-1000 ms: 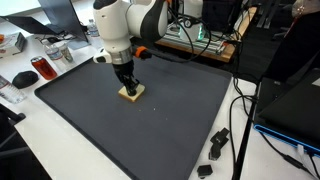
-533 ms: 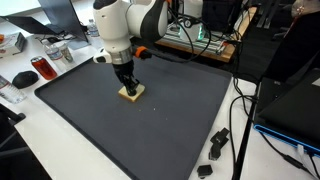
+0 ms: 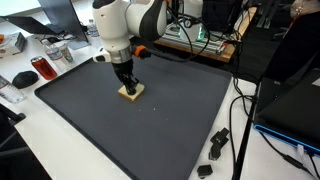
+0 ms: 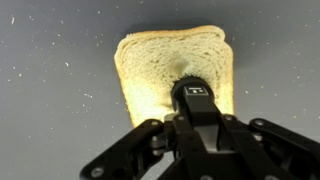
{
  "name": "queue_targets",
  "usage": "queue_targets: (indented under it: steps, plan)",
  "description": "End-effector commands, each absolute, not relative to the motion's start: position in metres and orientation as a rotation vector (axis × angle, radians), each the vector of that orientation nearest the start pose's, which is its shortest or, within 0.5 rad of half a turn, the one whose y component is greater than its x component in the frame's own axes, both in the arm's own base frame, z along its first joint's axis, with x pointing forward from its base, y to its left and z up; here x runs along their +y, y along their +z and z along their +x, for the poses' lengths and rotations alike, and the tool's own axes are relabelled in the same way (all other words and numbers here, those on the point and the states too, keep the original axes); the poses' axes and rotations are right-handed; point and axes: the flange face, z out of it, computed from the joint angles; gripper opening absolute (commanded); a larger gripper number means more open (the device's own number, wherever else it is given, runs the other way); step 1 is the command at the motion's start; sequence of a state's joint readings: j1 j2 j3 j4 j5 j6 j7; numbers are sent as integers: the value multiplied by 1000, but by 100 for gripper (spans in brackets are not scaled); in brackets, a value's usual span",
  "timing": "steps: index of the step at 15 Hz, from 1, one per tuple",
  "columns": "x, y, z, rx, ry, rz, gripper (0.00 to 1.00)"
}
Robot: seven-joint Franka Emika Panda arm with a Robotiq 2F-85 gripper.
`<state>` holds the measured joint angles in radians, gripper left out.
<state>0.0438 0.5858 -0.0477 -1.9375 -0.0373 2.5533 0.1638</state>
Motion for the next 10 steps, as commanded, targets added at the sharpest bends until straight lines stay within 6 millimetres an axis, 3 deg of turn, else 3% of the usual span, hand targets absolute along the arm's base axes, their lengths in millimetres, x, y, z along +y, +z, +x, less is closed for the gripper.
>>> queue_targets:
  steps: [1,6,10]
  plan:
    - [-9,203,611,177,-64,-3168,5]
    - [-12,244,603,138,-136,-3168,5]
    - [-9,267,599,126,-163,-3172,5]
